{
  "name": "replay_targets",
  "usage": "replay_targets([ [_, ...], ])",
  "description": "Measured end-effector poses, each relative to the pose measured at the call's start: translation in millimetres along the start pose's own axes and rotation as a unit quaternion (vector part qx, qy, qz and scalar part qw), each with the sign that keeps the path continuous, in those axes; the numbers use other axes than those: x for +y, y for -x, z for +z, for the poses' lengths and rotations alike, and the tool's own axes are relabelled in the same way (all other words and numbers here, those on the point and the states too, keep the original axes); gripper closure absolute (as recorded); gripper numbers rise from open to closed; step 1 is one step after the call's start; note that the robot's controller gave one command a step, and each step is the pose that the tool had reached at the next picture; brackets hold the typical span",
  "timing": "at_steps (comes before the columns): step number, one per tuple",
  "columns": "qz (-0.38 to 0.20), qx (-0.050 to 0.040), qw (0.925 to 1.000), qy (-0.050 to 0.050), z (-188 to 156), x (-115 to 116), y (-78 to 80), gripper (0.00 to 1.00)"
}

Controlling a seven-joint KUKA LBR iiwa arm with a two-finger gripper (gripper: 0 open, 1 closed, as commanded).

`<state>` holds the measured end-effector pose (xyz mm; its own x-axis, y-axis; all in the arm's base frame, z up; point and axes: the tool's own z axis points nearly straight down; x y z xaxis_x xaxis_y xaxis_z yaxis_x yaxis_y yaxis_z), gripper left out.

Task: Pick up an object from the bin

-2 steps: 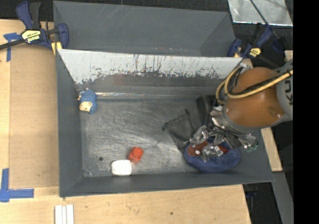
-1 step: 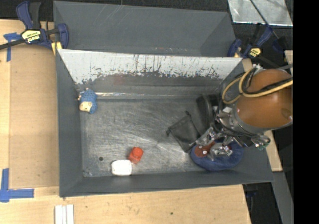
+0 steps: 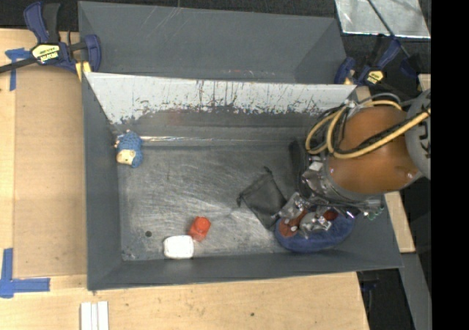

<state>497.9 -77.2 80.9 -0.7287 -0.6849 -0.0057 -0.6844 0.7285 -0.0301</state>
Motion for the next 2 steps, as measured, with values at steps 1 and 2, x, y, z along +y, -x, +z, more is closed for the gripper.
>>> replay_targets([
  [1,-0.011,0.0012,0.9997,0.023,3.8,-44.8,-10.8,1.00],
  [2,-0.082,-0.0047,0.9964,0.023,4.2,-46.5,-17.8,1.00],
])
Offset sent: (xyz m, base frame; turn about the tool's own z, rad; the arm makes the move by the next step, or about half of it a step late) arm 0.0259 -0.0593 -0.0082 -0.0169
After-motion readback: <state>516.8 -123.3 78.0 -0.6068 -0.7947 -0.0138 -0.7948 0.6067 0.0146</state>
